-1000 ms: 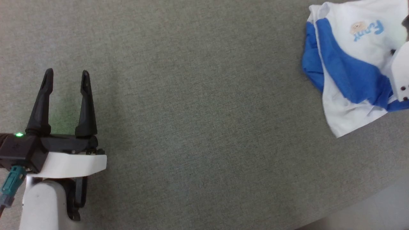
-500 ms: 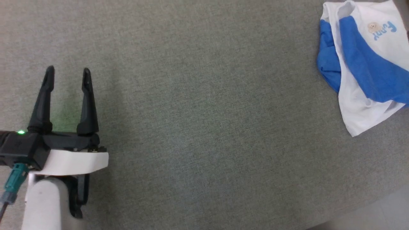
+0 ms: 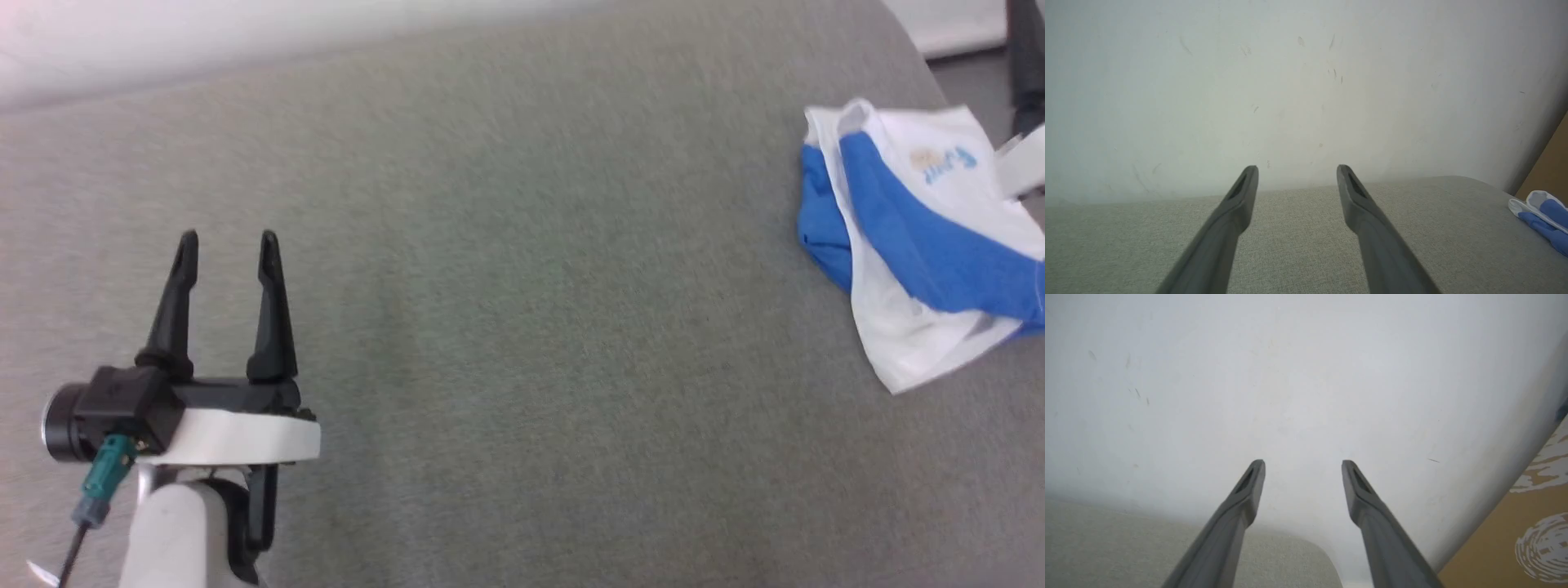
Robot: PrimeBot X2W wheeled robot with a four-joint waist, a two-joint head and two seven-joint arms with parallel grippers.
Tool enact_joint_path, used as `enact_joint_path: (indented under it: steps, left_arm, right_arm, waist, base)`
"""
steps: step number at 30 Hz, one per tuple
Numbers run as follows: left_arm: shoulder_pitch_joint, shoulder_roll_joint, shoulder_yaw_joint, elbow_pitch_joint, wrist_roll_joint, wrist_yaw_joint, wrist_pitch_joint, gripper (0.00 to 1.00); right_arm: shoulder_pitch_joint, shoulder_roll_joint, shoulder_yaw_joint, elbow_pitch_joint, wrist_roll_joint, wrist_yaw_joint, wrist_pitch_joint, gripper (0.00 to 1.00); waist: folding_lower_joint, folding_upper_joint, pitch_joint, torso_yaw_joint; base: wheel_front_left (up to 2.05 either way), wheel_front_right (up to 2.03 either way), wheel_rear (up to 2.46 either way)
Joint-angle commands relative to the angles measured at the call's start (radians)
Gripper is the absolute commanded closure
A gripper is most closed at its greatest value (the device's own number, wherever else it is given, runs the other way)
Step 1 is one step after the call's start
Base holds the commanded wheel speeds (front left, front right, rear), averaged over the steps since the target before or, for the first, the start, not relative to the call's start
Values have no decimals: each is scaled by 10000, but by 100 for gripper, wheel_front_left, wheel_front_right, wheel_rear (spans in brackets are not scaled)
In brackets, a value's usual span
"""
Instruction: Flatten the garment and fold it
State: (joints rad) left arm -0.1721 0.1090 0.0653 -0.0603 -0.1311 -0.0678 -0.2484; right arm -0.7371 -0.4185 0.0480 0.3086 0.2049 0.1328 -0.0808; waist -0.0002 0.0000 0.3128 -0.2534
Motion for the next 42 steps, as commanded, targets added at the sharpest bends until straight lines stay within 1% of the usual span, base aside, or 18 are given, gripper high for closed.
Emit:
enact_joint_path:
  steps: [1, 4, 7, 10, 13, 16, 19, 22, 25, 34, 42]
  left_arm:
    - [117, -40, -4, 100, -44, 99, -81, 0]
    - [241, -131, -35, 262, -47, 233, -102, 0]
    - [316, -203, -33, 421, -111, 330, -115, 0]
    - [342, -294, -34, 513, -234, 449, -124, 0]
    - [352, -362, -63, 651, -346, 534, -128, 0]
    - [331, -424, -110, 792, -471, 616, -130, 0]
    - [283, -468, -138, 1056, -619, 663, -131, 0]
    - [318, -502, -49, 1260, -793, 778, -132, 0]
    - [395, -523, 49, 1450, -929, 840, -132, 0]
    - [718, -555, -23, 2008, -939, 831, -133, 0]
    - [1006, -576, -321, 2549, -1085, 837, -133, 0]
  right_arm:
    - [379, 362, -162, -403, 32, -21, -230, 0]
    - [1243, 1274, -339, -1504, 114, -21, -569, 0]
    - [2003, 2171, -459, -2328, 135, -21, -795, 0]
    - [2677, 3030, -749, -2863, -29, -21, -1101, 0]
    - [3284, 3506, -1102, -2901, -41, -21, -1399, 0]
    - [3849, 3661, -1459, -2762, 5, -21, -1643, 0]
    - [4400, 3676, -1710, -2452, 623, -21, -1769, 0]
    - [4854, 3679, -1787, -2209, 928, -21, -1800, 0]
    - [5351, 3680, -1817, -2196, 936, -21, -1805, 0]
    - [6725, 3681, -1686, -2064, 438, -21, -1808, 0]
    - [7338, 3682, -1480, -1446, -57, -21, -1808, 0]
  waist:
    - [2, 0, -1240, 955]
    - [2, 0, -1665, 1294]
    - [2, 0, -2049, 1614]
    - [2, 0, -2336, 1926]
    - [2, 0, -2594, 2200]
    - [2, 0, -2827, 2475]
    - [2, 0, -3028, 2701]
    - [2, 0, -3178, 2773]
    - [2, 0, -3293, 2812]
    - [2, 0, -3578, 2935]
    - [2, 0, -3738, 2990]
  base:
    - [0, 0, 0]
    - [0, 0, 0]
    - [0, 0, 0]
    - [0, 0, 0]
    - [0, 0, 0]
    - [0, 0, 0]
    - [0, 0, 0]
    - [0, 0, 0]
    - [0, 0, 0]
    - [0, 0, 0]
    - [0, 0, 0]
